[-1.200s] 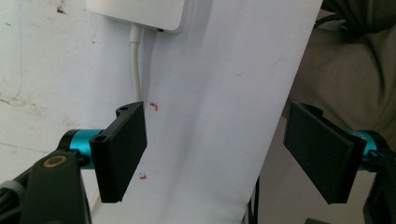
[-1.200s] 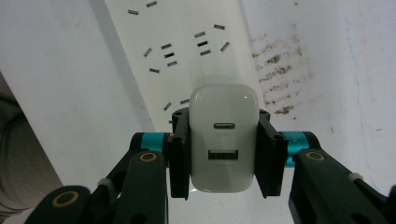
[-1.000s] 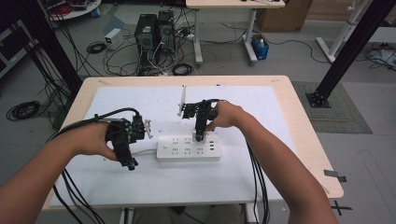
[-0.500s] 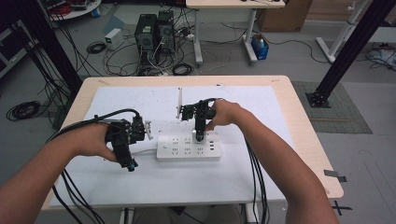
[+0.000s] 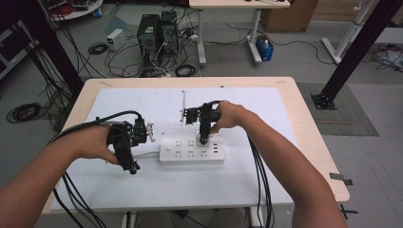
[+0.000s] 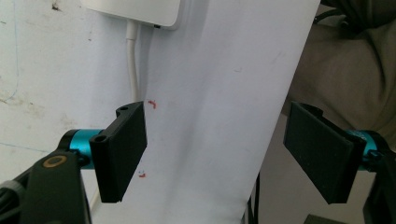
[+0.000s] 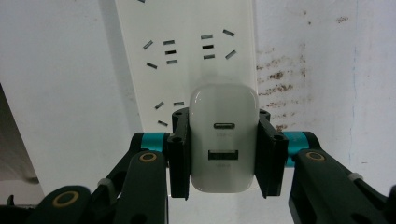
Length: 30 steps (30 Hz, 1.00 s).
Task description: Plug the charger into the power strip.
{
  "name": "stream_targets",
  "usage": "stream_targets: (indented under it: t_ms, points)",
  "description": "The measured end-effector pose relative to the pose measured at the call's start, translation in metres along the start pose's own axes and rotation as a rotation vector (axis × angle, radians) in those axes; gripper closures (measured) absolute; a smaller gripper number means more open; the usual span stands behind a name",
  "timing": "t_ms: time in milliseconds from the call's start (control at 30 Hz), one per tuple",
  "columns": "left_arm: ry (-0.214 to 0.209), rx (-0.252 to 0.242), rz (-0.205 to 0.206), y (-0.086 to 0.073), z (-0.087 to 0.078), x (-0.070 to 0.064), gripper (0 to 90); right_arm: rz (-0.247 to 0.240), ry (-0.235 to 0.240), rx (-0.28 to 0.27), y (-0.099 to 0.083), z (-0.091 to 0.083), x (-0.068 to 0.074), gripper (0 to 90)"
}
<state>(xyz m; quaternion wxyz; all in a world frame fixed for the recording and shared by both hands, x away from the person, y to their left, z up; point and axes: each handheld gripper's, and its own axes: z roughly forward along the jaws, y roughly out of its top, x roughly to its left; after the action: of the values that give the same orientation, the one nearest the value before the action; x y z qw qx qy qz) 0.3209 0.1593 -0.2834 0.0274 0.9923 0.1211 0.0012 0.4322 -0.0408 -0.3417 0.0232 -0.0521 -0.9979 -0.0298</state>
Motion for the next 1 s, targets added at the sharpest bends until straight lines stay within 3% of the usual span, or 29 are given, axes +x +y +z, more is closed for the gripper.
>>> stream_targets:
  t_ms: [500, 567, 600, 833, 900, 967, 1000]
  points:
    - [0.001, 0.002, -0.003, -0.001, 0.000, 0.002, 21.7, -0.065, -0.019, 0.015, 0.002, 0.004, 0.002, 62.5]
    - [0.001, 0.009, 0.003, -0.001, 0.001, 0.002, 21.6, -0.057, -0.025, 0.028, 0.003, 0.004, 0.004, 62.5]
    - [0.001, 0.006, 0.000, -0.001, 0.001, 0.002, 21.7, -0.080, -0.030, 0.025, 0.004, 0.004, 0.004, 62.6]
    - [-0.003, 0.001, -0.004, -0.001, 0.001, 0.002, 21.7, -0.077, -0.040, 0.046, 0.005, 0.005, 0.006, 62.7]
    - [-0.003, 0.002, -0.002, 0.000, 0.002, 0.002, 21.7, -0.095, -0.047, 0.082, 0.005, 0.013, 0.007, 62.8]
    - [-0.007, 0.001, 0.001, 0.000, 0.002, 0.002, 21.7, -0.108, -0.051, 0.075, 0.005, 0.013, 0.006, 62.8]
    - [-0.005, 0.003, 0.004, 0.000, 0.002, 0.003, 21.7, -0.093, -0.048, 0.074, 0.004, 0.013, 0.007, 62.8]
